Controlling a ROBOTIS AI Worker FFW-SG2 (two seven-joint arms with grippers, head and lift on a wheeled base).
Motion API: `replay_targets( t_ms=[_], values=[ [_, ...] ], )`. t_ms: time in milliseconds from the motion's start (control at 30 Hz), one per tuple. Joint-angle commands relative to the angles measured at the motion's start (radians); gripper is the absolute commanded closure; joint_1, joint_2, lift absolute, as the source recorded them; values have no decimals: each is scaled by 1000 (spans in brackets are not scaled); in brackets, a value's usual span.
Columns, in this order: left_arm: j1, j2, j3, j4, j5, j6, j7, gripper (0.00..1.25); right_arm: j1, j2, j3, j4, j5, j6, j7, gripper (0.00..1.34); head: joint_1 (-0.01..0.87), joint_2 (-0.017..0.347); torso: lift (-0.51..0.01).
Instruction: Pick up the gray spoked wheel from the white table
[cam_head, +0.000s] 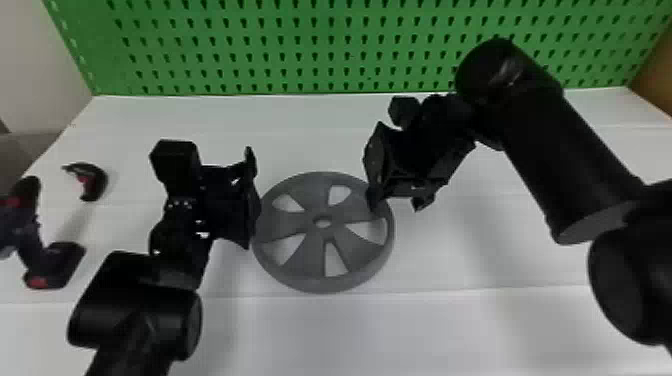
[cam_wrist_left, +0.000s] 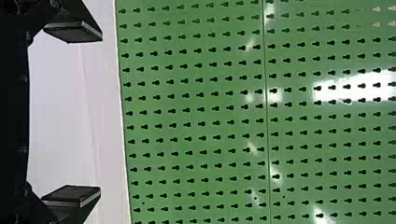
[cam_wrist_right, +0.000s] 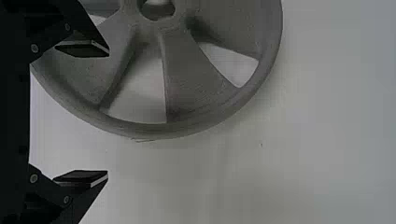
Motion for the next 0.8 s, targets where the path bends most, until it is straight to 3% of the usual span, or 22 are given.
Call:
replay_targets(
  t_ms=[0,767],
  values=[
    [-2,0,0,0,1,0,1,127,-6,2,21,0,-8,0,0,349,770,51,-105],
    [-4,0,0,0,3,0,4,127,-3,2,52,0,-42,-29,0,349,770,51,-105]
  ],
)
